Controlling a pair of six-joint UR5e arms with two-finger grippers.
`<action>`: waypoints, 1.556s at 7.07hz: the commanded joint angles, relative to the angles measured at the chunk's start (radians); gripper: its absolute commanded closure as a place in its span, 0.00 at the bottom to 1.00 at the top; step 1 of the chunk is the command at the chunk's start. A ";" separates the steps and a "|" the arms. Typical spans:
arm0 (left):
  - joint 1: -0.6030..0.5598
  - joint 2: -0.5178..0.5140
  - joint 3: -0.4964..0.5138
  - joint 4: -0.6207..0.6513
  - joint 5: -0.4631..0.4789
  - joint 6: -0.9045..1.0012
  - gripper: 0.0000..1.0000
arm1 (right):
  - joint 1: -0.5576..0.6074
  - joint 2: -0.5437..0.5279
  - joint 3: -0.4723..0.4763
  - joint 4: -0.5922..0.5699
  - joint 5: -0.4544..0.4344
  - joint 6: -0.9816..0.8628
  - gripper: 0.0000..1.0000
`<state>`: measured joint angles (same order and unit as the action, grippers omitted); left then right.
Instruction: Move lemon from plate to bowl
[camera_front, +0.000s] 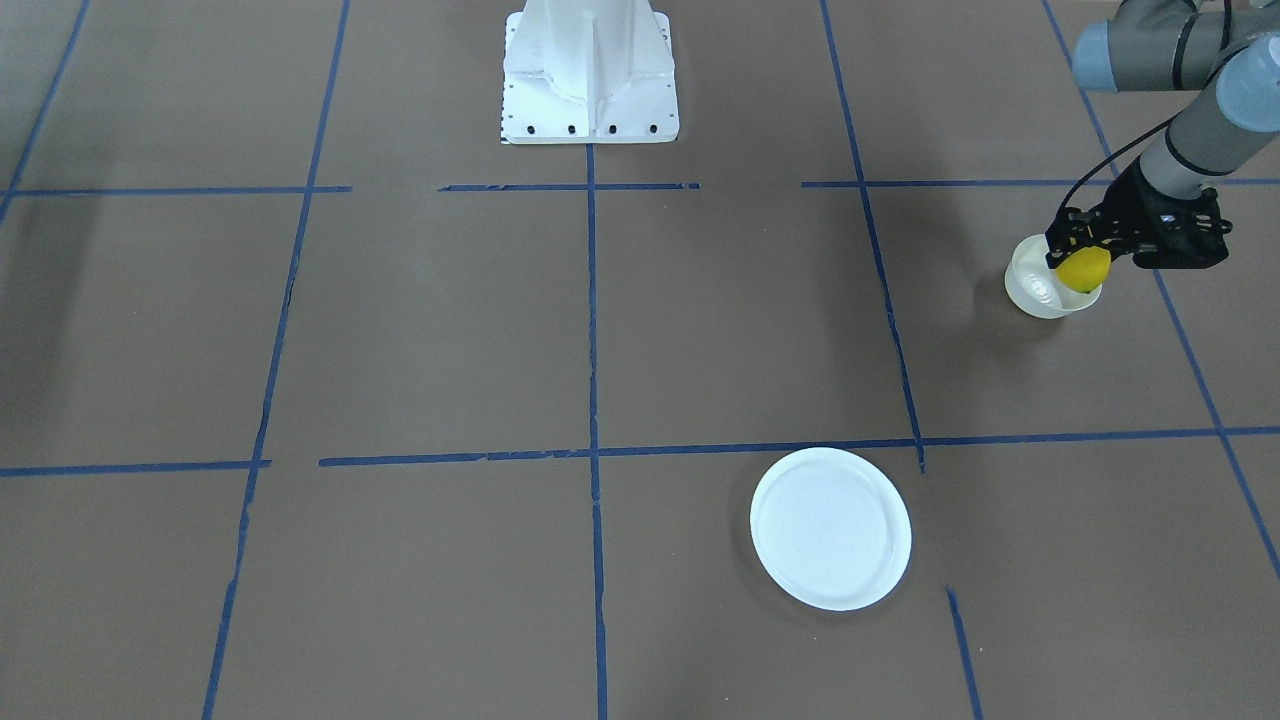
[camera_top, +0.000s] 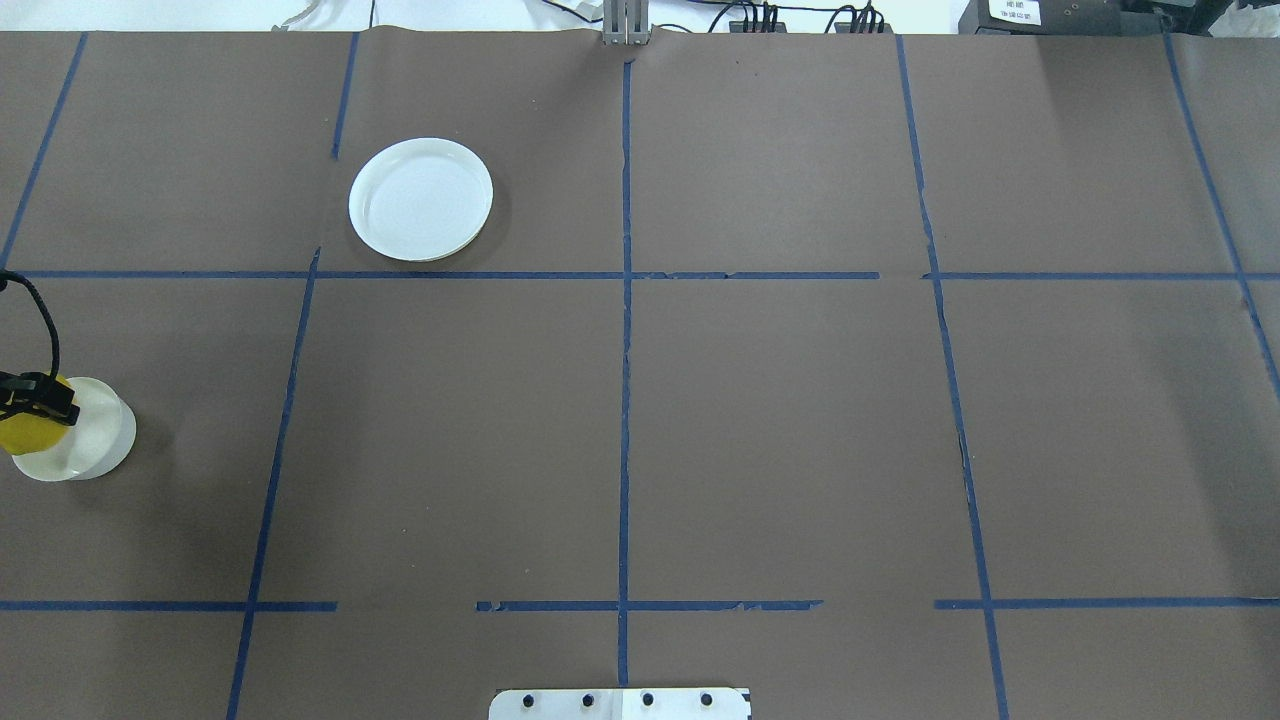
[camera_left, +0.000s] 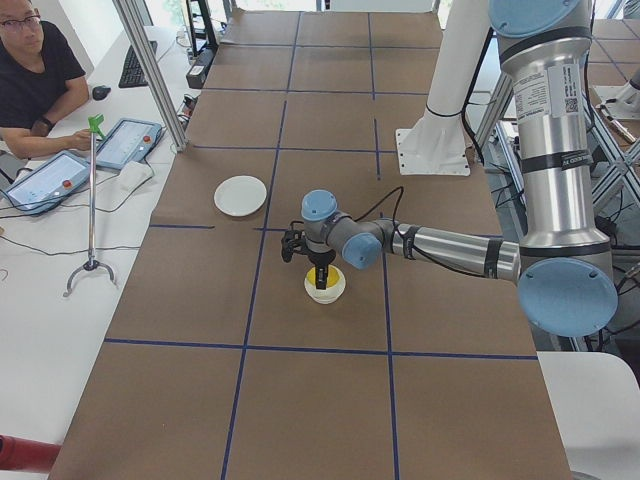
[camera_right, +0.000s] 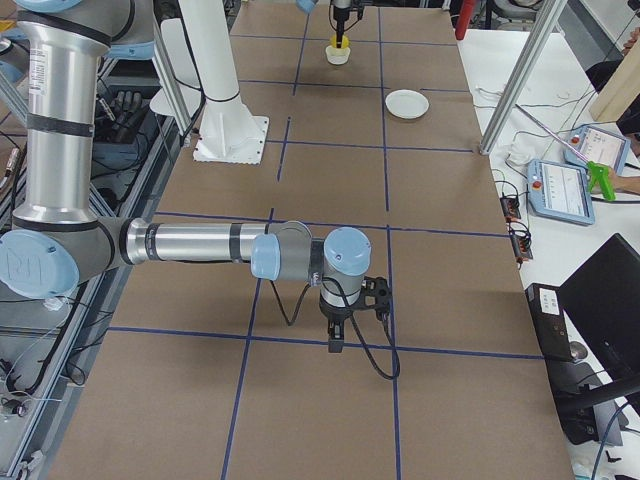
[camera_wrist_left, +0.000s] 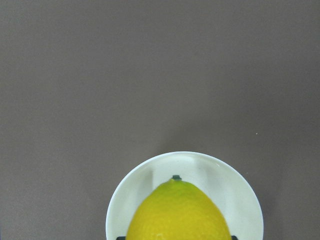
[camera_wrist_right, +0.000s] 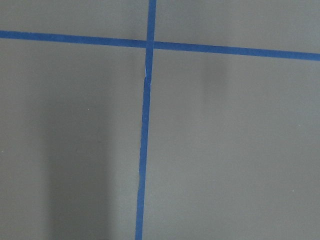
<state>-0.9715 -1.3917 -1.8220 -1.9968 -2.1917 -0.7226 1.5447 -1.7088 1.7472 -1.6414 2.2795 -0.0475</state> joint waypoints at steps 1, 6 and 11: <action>0.000 -0.004 0.010 -0.004 -0.003 0.012 0.44 | 0.000 0.000 0.000 0.000 0.000 0.000 0.00; -0.004 -0.006 0.007 -0.051 -0.048 0.012 0.00 | 0.000 0.000 0.000 0.000 0.000 0.000 0.00; -0.295 0.005 -0.063 0.085 -0.100 0.432 0.00 | 0.000 0.000 0.000 0.000 0.000 0.000 0.00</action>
<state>-1.1893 -1.3861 -1.8744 -1.9716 -2.2909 -0.4033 1.5447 -1.7088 1.7472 -1.6413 2.2795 -0.0476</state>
